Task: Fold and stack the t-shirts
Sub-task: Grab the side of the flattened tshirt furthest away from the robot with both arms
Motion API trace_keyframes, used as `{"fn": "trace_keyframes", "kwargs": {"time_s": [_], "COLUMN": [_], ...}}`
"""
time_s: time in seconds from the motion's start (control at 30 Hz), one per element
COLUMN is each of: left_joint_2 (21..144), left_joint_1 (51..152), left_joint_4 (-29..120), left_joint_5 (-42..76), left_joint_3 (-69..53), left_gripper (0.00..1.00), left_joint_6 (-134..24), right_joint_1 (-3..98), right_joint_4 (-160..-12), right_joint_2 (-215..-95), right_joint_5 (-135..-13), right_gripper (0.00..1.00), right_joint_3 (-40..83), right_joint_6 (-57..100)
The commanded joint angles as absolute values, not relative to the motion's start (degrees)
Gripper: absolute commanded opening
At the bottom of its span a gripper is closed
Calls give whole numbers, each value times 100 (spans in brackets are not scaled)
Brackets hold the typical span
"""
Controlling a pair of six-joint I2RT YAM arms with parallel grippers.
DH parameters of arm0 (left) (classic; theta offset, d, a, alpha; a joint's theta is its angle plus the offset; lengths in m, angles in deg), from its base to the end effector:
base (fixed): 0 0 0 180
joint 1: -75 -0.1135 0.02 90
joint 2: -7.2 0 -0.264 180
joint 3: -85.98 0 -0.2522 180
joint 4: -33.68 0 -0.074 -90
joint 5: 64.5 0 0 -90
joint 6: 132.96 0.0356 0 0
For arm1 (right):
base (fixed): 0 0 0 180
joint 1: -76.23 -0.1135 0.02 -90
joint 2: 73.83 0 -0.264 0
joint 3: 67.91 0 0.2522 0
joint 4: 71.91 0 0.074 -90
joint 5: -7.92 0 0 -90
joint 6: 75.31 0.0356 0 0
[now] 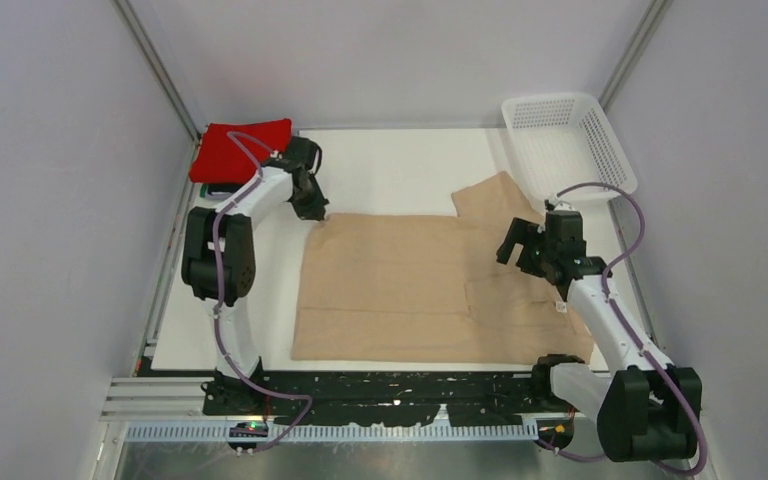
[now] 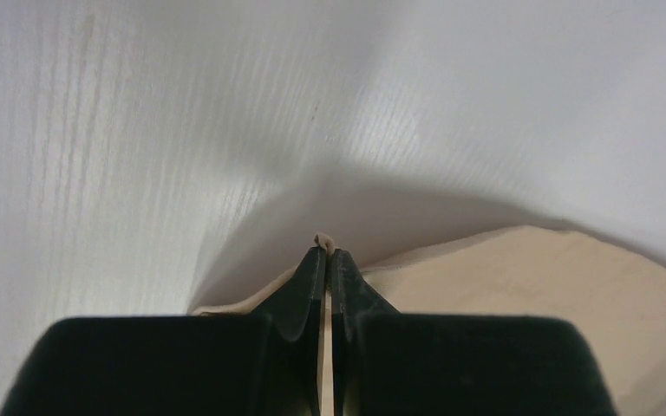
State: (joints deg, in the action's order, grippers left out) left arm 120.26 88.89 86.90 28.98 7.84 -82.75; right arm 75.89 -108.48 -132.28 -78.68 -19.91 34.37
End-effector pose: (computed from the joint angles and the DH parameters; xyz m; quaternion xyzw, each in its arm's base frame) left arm 0.4064 -0.0983 0.2086 -0.2250 0.9484 -0.0735 0.2108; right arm 0.2045 0.0033 0.2126 0.1455 0.9187 0.0908 0.3558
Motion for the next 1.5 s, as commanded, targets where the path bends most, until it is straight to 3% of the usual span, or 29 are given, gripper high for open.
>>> {"fn": "trace_keyframes", "kwargs": {"time_s": [0.0, 0.27, 0.53, 0.67, 0.83, 1.1, 1.33, 1.43, 1.47], "left_joint_2": [11758, 11211, 11119, 10990, 10796, 10660, 10511, 10428, 10409], "left_joint_1": [8943, 8986, 8994, 8994, 9026, 9090, 9110, 9117, 9117], "left_joint_4": [8407, 7900, 7635, 7626, 7609, 7581, 7602, 7593, 7592], "left_joint_5": [2627, 2477, 1916, 1956, 1888, 1872, 1925, 1961, 1961], "left_joint_3": [480, -345, -519, -588, -696, -735, -777, -841, -861], "left_gripper": [0, 0, 0, 0, 0, 0, 0, 0, 0], "left_joint_6": [-8129, -8104, -8025, -7997, -7941, -7912, -7889, -7906, -7920], "right_joint_1": [7060, 6676, 6659, 6656, 6735, 6738, 6736, 6740, 6741], "right_joint_4": [-10487, -10782, -12191, -12818, -12988, -13147, -13582, -13394, -13309], "right_joint_2": [-13997, -16815, -20202, -21326, -21673, -21377, -21472, -21200, -21048], "right_joint_5": [-8294, -9011, -9493, -9980, -10114, -9771, -10031, -10192, -10290], "right_gripper": [95, 95, 99, 100, 100, 95, 73, 70, 64], "right_joint_3": [-900, 1927, 6602, 8040, 8329, 7132, 7060, 6577, 6496], "right_joint_6": [3353, 3162, 2766, 2654, 2720, 3157, 3436, 3588, 3636]}}
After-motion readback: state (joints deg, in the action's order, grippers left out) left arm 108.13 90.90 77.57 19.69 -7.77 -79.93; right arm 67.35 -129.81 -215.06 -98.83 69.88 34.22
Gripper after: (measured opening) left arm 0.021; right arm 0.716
